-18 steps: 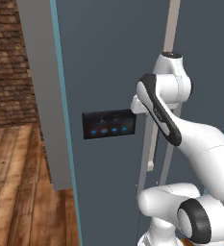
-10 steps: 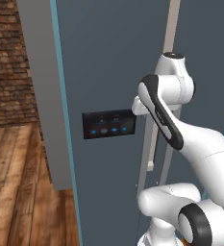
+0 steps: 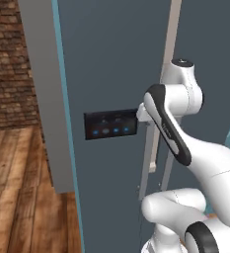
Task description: Open the freezer door, pick up the ice cube tray from the freezer, and place it on the dining counter.
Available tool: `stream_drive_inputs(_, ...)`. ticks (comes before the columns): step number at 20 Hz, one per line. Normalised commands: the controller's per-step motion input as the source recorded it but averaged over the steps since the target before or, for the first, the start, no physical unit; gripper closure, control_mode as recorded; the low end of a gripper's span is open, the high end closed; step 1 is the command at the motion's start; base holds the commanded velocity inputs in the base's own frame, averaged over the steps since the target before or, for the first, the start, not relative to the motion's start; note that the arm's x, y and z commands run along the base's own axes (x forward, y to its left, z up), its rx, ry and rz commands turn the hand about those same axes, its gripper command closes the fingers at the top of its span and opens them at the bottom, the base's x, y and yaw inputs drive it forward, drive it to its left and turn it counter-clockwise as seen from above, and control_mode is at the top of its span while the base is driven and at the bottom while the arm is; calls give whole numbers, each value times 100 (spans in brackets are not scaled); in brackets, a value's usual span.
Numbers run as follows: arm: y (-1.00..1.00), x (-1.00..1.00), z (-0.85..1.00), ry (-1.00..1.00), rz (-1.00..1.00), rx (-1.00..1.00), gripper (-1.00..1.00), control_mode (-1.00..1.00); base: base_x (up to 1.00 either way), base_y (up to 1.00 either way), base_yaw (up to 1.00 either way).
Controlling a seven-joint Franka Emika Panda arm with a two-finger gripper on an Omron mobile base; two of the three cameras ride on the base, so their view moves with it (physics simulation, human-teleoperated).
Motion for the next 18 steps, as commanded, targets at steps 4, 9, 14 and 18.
stream_drive_inputs(4, 0, 0, 0, 0, 0, 0, -100, 100, -83, -30, -4)
stream_drive_inputs(9, 0, 0, 0, 0, 0, 0, -100, 100, -19, -48, -8)
stream_drive_inputs(14, 0, 0, 0, 0, 0, 0, -100, 100, 4, -43, -7)
stream_drive_inputs(18, 0, 0, 0, 0, 0, 0, -100, 100, 46, -14, -2)
